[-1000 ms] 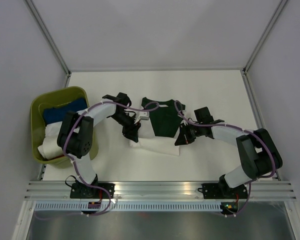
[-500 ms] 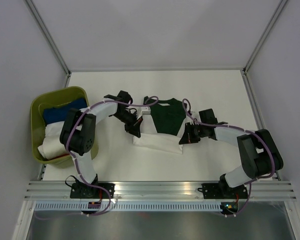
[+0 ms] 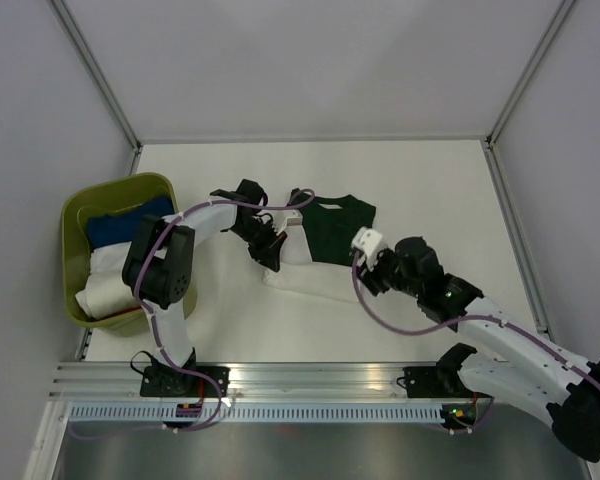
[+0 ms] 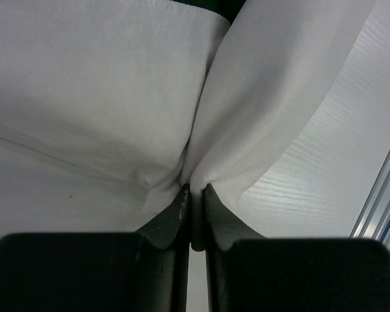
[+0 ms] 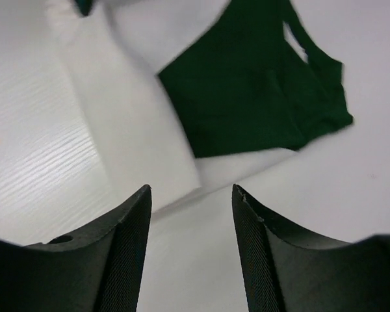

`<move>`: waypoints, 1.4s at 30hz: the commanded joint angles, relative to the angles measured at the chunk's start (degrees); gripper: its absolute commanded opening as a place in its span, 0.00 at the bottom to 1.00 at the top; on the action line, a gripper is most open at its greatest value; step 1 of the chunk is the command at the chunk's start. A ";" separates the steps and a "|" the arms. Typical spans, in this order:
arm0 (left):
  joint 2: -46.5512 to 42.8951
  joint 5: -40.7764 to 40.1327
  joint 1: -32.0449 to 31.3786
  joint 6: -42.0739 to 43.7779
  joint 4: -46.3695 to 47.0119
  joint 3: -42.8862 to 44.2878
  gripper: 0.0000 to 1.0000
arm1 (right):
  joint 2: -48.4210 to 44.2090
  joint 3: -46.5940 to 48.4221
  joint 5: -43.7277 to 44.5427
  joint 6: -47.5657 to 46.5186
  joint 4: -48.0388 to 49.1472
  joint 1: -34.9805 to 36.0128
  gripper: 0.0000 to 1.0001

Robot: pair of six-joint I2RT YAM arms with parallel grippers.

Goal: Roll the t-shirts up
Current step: Roll the tshirt

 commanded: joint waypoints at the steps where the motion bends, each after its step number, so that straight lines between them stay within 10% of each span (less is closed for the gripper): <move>1: -0.62 -2.05 -0.56 -2.25 2.37 1.37 0.15 | -1.66 -5.07 13.54 -16.00 -0.67 13.14 0.59; 5: -1.06 -2.75 -1.26 -1.81 2.45 0.84 0.16 | 5.87 -5.78 30.33 -18.82 1.35 28.28 0.71; 13: -0.88 -3.28 -1.79 -1.81 2.54 1.54 0.19 | 23.45 -4.72 35.72 -19.88 9.27 32.51 0.76; 16: -1.14 -3.63 -1.79 -1.81 2.54 1.54 0.19 | 28.90 -4.11 38.09 -19.01 10.32 32.43 0.63; 20: -2.37 -2.93 -1.70 -0.94 2.02 1.54 0.25 | 30.95 -2.09 37.85 -14.10 8.92 31.81 0.18; 22: -4.38 -2.05 -1.62 0.20 1.58 1.37 0.34 | 29.29 -1.13 34.25 -12.07 7.00 30.85 0.01; 35: -28.11 6.38 -1.62 31.04 7.08 -14.79 0.79 | 21.01 6.70 -24.60 -7.93 -11.03 8.19 0.01; 42: -34.72 0.51 -5.83 34.05 21.06 -28.67 0.88 | 24.27 5.74 -36.77 -3.45 -7.52 0.62 0.01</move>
